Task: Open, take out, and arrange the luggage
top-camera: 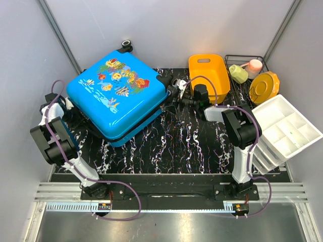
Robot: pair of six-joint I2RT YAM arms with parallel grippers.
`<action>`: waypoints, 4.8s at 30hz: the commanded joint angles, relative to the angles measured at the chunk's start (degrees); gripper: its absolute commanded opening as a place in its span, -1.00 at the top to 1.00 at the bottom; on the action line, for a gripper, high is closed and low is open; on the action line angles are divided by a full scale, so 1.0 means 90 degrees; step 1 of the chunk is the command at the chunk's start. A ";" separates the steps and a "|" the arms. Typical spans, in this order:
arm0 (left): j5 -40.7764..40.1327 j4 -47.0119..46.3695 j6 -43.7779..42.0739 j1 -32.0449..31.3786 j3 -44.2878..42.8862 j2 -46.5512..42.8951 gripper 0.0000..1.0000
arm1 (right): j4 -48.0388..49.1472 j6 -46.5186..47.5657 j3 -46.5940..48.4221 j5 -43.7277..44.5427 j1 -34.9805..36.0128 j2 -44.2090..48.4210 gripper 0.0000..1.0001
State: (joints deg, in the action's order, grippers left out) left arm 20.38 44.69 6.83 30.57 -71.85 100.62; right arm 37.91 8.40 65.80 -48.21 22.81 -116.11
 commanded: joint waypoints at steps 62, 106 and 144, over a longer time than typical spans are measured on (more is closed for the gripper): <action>0.0177 -0.0688 -0.0407 -0.0047 -0.0571 0.0500 1.00 | -0.0871 0.1223 -0.0583 0.2163 0.0132 0.1085 1.00; 0.0274 -0.0717 -0.0397 -0.0056 -0.0444 0.0529 1.00 | -0.1058 -0.0006 -0.0075 0.1391 0.0464 0.0822 -0.11; 0.0411 -0.0717 -0.0153 0.0080 -0.0454 0.0637 1.00 | -0.0296 -0.0300 -0.0163 0.1870 0.0728 0.0519 0.41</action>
State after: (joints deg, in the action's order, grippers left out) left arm 22.90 47.86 6.70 31.86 -75.77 104.27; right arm 30.59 4.54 63.55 -29.69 28.42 -111.77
